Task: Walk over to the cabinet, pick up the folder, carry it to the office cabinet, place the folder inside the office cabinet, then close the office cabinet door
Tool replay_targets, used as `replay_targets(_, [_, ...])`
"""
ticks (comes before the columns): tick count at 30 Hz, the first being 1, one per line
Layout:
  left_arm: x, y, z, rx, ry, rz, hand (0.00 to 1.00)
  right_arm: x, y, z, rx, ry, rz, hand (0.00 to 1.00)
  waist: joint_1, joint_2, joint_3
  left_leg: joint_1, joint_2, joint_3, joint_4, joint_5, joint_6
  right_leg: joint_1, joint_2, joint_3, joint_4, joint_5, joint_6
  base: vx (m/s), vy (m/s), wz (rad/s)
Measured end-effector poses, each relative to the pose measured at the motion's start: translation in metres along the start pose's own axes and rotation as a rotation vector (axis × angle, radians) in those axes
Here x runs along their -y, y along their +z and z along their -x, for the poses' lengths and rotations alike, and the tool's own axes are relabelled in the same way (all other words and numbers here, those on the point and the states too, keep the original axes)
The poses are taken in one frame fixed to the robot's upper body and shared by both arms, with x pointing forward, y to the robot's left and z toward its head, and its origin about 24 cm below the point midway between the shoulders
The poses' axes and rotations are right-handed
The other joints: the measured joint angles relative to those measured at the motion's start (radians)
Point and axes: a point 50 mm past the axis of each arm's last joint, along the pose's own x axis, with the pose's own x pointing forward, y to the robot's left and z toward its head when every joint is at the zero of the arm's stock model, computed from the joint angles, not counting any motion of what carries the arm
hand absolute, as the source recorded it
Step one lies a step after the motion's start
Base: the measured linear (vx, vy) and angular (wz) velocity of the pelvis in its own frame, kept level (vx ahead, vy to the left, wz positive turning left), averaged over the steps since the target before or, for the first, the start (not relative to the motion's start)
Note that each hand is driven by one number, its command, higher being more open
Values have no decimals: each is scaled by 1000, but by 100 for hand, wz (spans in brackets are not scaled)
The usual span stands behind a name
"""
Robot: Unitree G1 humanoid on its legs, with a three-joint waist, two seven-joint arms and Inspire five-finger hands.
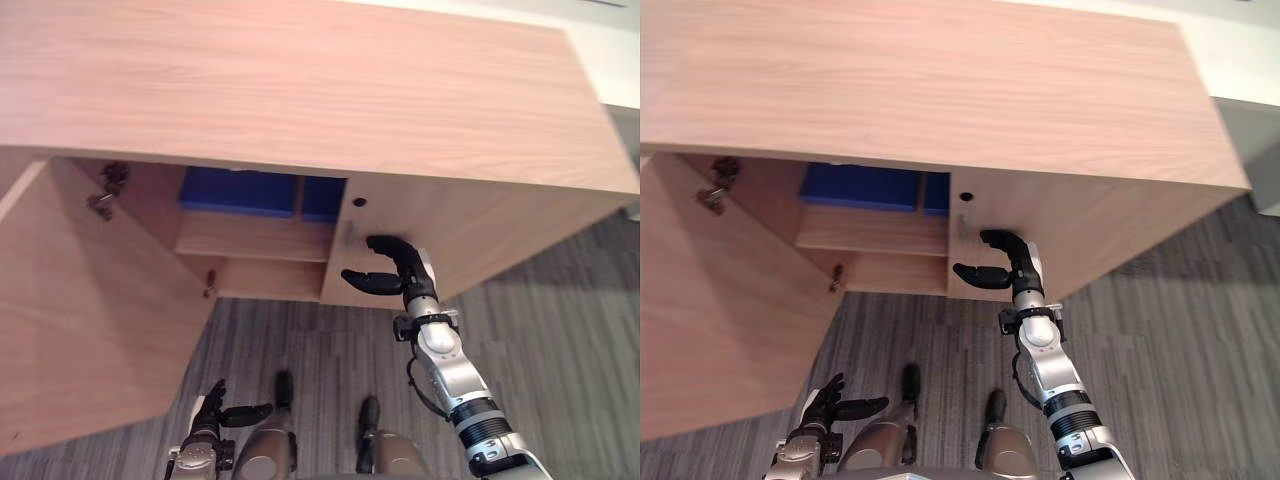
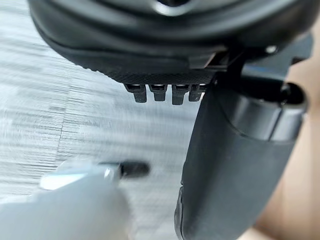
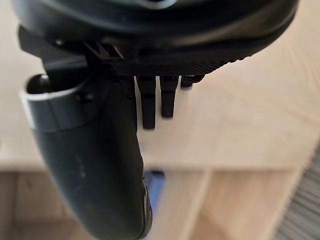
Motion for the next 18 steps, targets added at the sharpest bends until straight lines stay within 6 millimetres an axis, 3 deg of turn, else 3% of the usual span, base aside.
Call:
replay_targets(4, [-34, 1, 9, 57, 151, 173, 100, 14, -21, 9, -38, -73, 1, 100, 16, 7, -1, 1, -7, -88, 1, 14, -12, 43, 4, -89, 9, -30, -10, 45, -87, 64])
replay_targets(6, [-50, 14, 9, 118, 203, 234, 100, 13, -36, 11, -98, -22, 81, 100, 51, 18, 0, -5, -5, -127, 1, 17, -20, 51, 11, -122, 18, -45, -19, 22, -96, 65])
replay_targets(9, [-68, 57, 10, 304, 237, 284, 100, -17, -59, 17, -206, 160, 154, 100, 121, 32, -1, -37, -9, -236, 2, 28, -43, 57, 20, -225, 56, -95, -29, 19, -140, 96])
replay_targets(12, [-91, 95, 16, 472, 282, 277, 100, -56, -61, 18, -235, 326, 163, 100, 183, 65, 2, -68, -24, -349, 1, 46, -58, 57, 18, -313, 125, -156, -28, 22, -136, 110])
replay_targets(14, [-109, 111, 22, 542, 343, 263, 100, -71, -55, 17, -215, 363, 135, 100, 203, 66, 1, -80, -36, -398, 2, 53, -65, 57, 16, -315, 159, -191, -34, 30, -124, 92])
replay_targets(18, [-134, 134, 31, 625, 423, 214, 100, -72, -47, 11, -189, 366, 138, 100, 220, 64, 0, -94, -43, -457, 2, 61, -77, 55, 13, -311, 191, -231, -42, -15, -110, 61])
